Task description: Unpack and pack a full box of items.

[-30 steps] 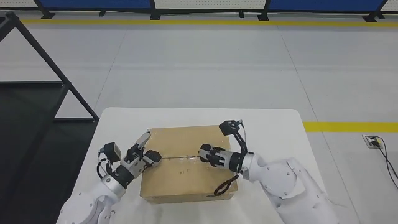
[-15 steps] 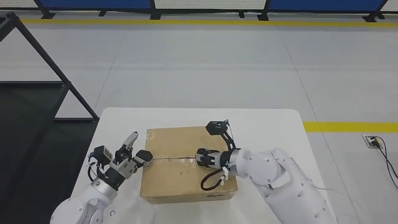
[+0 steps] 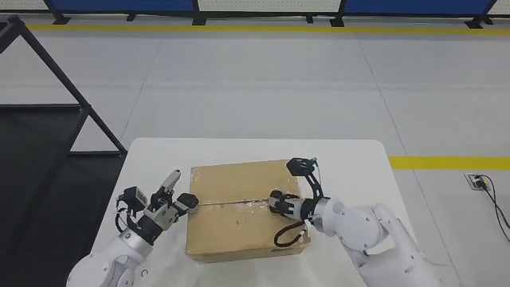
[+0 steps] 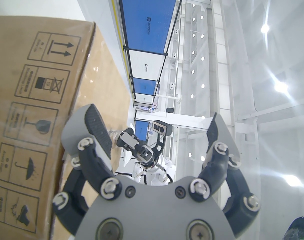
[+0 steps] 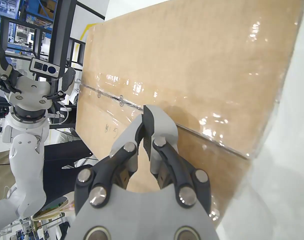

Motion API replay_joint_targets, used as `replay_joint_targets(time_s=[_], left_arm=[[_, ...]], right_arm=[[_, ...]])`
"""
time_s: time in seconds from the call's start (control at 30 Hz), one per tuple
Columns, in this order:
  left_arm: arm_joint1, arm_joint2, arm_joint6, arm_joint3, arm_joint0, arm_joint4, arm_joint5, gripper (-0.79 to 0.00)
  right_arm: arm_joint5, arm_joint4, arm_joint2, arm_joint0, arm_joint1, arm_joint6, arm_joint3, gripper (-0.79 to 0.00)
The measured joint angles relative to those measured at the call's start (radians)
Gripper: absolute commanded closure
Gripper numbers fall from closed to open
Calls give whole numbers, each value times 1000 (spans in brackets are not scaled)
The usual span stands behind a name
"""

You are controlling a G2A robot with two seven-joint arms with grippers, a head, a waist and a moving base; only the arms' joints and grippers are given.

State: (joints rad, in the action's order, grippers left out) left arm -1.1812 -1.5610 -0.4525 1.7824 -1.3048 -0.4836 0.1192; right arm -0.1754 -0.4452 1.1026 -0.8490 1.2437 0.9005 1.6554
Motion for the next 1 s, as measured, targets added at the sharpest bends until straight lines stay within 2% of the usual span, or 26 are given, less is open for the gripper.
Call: replay_joint_targets(time_s=[0.63,0.83,1.0], left_arm=[[1,31,9,4,20,21,19,-785],[1,40,10,1,34,28,30,-785],[1,48,12,-2,41,34,35,-785]], right_arm=[[39,83,239,-182,-41,-93,48,0],[112,97,260,-221,-49,-97,82,0],[98,57,249,-221,-54,-63,90,0]])
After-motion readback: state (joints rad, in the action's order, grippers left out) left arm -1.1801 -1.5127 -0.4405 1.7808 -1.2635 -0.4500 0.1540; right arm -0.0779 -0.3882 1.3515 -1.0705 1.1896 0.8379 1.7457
